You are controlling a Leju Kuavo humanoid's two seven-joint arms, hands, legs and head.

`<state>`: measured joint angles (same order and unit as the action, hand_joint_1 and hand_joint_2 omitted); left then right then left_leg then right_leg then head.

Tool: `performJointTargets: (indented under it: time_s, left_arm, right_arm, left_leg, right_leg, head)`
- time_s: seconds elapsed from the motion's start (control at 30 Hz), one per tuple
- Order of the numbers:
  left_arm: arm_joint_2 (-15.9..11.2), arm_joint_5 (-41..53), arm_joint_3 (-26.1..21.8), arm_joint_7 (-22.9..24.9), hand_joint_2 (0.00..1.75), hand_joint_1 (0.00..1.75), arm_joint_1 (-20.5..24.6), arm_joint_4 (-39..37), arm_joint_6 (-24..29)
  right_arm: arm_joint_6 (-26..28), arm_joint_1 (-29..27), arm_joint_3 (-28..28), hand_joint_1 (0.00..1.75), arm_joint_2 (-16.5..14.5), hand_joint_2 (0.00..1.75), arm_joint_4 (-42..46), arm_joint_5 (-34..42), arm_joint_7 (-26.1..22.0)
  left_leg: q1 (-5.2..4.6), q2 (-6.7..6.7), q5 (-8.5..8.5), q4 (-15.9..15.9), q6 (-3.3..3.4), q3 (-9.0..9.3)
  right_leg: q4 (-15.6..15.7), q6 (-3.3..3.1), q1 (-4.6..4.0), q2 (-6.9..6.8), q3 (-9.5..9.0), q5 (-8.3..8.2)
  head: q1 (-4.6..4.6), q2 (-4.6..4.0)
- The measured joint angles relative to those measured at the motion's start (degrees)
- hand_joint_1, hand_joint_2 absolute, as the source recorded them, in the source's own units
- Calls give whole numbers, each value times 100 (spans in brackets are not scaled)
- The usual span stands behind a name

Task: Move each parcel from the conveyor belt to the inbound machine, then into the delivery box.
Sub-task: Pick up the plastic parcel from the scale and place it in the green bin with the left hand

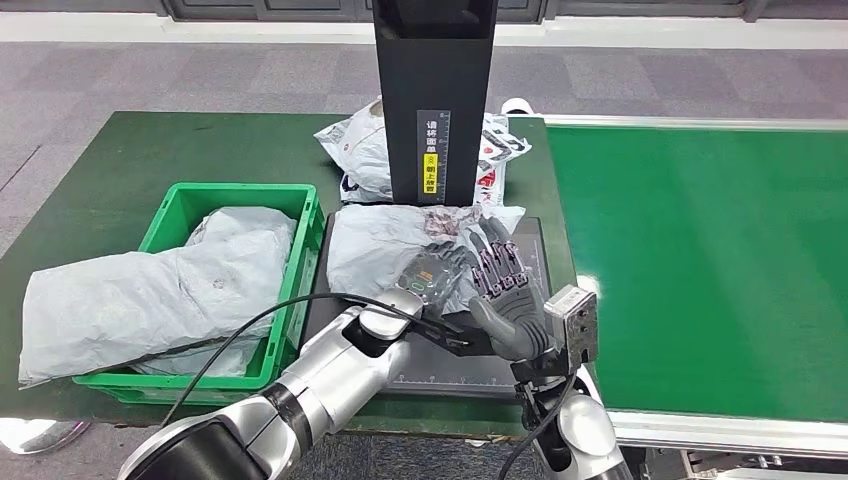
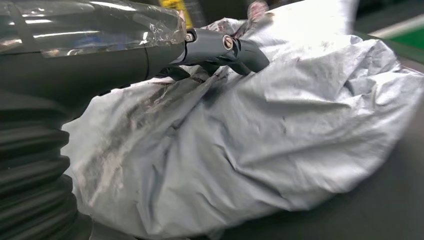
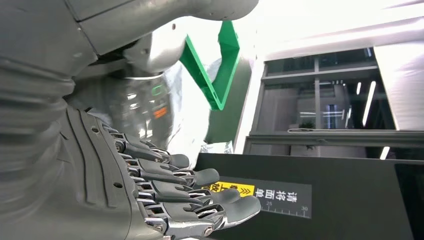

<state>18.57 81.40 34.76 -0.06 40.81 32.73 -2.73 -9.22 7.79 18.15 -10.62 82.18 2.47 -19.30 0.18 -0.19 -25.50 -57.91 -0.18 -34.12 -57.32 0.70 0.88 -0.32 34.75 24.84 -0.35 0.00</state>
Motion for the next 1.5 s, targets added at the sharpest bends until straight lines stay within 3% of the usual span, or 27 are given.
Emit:
performJointTargets:
  time_s: [0.07, 0.1, 0.57, 0.73, 0.87, 1.2, 1.5]
  left_arm:
    - [58, 15, 54, -100, 175, 149, 4, -64, -90]
    - [82, 17, 78, -142, 175, 174, 8, -91, -129]
    - [188, -96, 283, -475, 175, 175, 123, -262, -299]
    - [189, -102, 286, -153, 175, 175, 125, -268, -228]
    - [187, -115, 252, 451, 175, 175, 128, -250, 2]
    - [72, -94, -380, 1410, 175, 175, 130, 249, 701]
    - [-216, 20, -1077, 1479, 175, 175, 17, 1326, 774]
  right_arm:
    - [3, -33, -19, 0, -44, 175, 43, -45, 49]
    - [5, -54, -30, 0, -63, 175, 68, -63, 67]
    - [14, -223, -139, 0, -135, 175, 262, -153, 98]
    - [46, -291, -143, 0, -135, 175, 331, -177, 92]
    - [144, -366, -189, 0, -135, 175, 434, -220, 105]
    - [244, -625, -361, 0, -144, 175, 807, -282, 220]
    - [301, -776, -505, 0, -144, 175, 1038, -280, 264]
  left_leg:
    - [-1, -1, 0, 0, 0, -1]
    - [-1, -1, 0, 0, 0, -1]
    - [0, 1, 0, 0, 0, 2]
    - [0, 1, 0, 0, 0, 1]
    - [0, 0, 0, 0, 0, 1]
    - [0, 3, 0, 0, 0, 0]
    - [0, 4, 0, 0, 0, -3]
  right_leg:
    - [1, 0, 1, -1, 0, 0]
    - [1, 0, 1, -1, -1, 0]
    - [0, 0, 0, 0, -1, 0]
    - [0, 0, 0, 1, -1, 0]
    - [0, 0, 0, 1, -1, 0]
    - [-2, 0, 0, 3, 1, -1]
    - [-3, 0, 0, 4, 2, 0]
  head:
    - [0, 0]
    - [0, 0]
    - [0, 0]
    - [0, 0]
    - [0, 0]
    - [0, 0]
    - [0, 0]
